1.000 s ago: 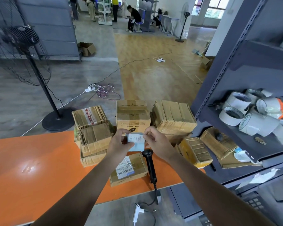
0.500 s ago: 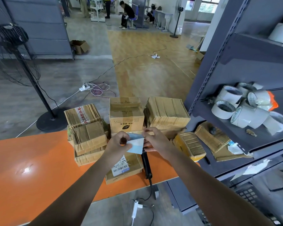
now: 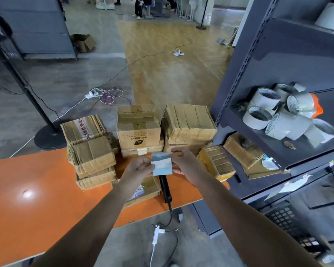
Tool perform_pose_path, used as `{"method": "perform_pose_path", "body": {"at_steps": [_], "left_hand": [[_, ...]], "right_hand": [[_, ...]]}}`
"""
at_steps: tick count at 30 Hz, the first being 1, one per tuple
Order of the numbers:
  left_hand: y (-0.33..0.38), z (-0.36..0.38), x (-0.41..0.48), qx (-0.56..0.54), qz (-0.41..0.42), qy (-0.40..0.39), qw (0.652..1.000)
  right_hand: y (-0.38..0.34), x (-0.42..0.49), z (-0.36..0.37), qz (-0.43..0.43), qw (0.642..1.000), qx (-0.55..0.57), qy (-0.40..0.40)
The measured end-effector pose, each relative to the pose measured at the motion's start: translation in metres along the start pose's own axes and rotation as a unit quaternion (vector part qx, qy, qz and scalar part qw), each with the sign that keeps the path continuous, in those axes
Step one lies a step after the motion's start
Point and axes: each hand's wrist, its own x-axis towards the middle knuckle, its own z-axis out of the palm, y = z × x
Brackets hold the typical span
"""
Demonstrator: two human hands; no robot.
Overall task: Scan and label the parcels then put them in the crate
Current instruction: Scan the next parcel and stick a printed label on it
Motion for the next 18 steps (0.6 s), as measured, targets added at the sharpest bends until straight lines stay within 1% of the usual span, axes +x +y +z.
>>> {"method": "perform_pose_path", "body": {"at_steps": [3, 6, 7, 8, 9, 11, 13, 15, 18], "left_hand": [[-0.008, 0.007, 0.005, 0.010, -0.009, 0.028, 1.000], [-0.018, 0.013, 0.012, -0.028, -0.042, 0.080, 0.995], [-0.022, 0.014, 0.015, -0.044, -0.057, 0.096, 0.993], [-0.026, 0.016, 0.018, -0.053, -0.074, 0.111, 0.990], [-0.031, 0.017, 0.021, -0.055, -0.092, 0.125, 0.986], [-0.040, 0.020, 0.026, -0.048, -0.122, 0.141, 0.981], [-0.050, 0.025, 0.030, -0.031, -0.147, 0.146, 0.978], [-0.060, 0.029, 0.033, -0.023, -0.167, 0.152, 0.974], [-0.070, 0.033, 0.033, -0.013, -0.180, 0.180, 0.967]], "right_hand": [[0.014, 0.011, -0.009, 0.008, 1.000, -0.006, 0.017], [0.030, 0.027, -0.020, 0.004, 0.997, -0.040, 0.060], [0.034, 0.030, -0.024, -0.005, 0.995, -0.067, 0.069], [0.038, 0.032, -0.030, -0.022, 0.990, -0.117, 0.073], [0.042, 0.035, -0.035, -0.049, 0.979, -0.185, 0.072], [0.051, 0.041, -0.043, -0.106, 0.938, -0.326, 0.060], [0.063, 0.049, -0.047, -0.133, 0.896, -0.422, 0.039], [0.074, 0.055, -0.047, -0.134, 0.875, -0.464, 0.022], [0.091, 0.062, -0.047, -0.142, 0.854, -0.500, 0.009]]}}
